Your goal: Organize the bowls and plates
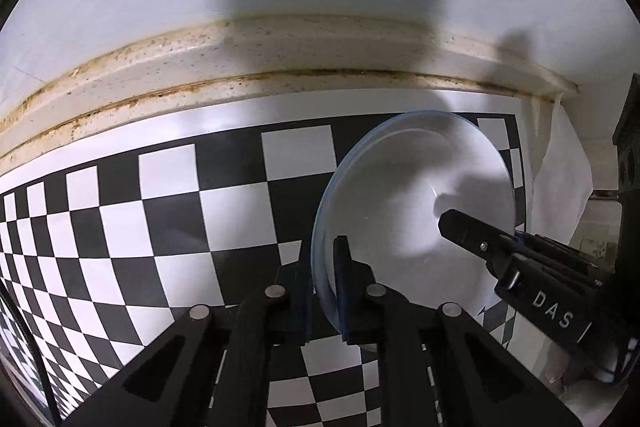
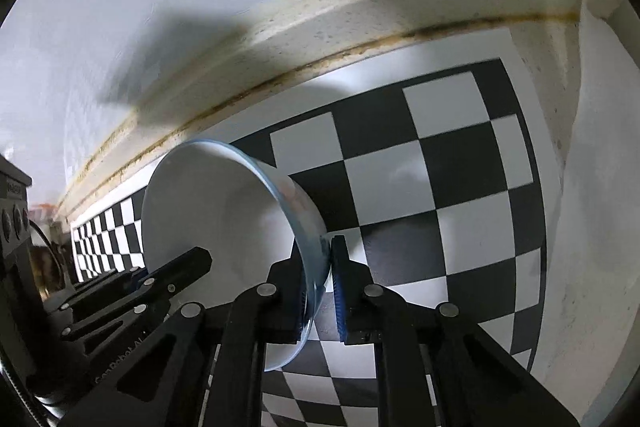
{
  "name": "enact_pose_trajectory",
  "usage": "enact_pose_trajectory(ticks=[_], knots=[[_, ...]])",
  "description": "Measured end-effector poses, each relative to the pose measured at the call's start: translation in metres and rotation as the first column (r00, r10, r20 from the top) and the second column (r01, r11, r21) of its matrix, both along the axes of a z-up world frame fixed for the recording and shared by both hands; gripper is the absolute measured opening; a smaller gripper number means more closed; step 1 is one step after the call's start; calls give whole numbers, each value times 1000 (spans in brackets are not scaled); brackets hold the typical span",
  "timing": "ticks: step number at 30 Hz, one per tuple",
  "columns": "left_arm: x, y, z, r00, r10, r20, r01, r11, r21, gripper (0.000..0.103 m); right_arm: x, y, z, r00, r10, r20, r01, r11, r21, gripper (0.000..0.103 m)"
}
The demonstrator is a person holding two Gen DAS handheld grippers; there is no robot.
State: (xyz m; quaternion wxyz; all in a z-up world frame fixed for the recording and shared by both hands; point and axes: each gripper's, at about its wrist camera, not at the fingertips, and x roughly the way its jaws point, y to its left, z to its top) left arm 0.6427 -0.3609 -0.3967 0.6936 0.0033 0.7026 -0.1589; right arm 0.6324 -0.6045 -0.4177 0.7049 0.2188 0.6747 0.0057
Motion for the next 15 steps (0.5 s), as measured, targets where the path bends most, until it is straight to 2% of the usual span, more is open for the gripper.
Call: enact_pose_trajectory(ticks=[7,15], knots=[[-21,17,21,999,21,41,-20,1000,-6,7,-10,5,13,1000,18,24,-18,1000,19,12],[-56,35,63,992,7,127,-6,1000,-7,8,-42,25,61,993,69,95,-70,998,6,12]])
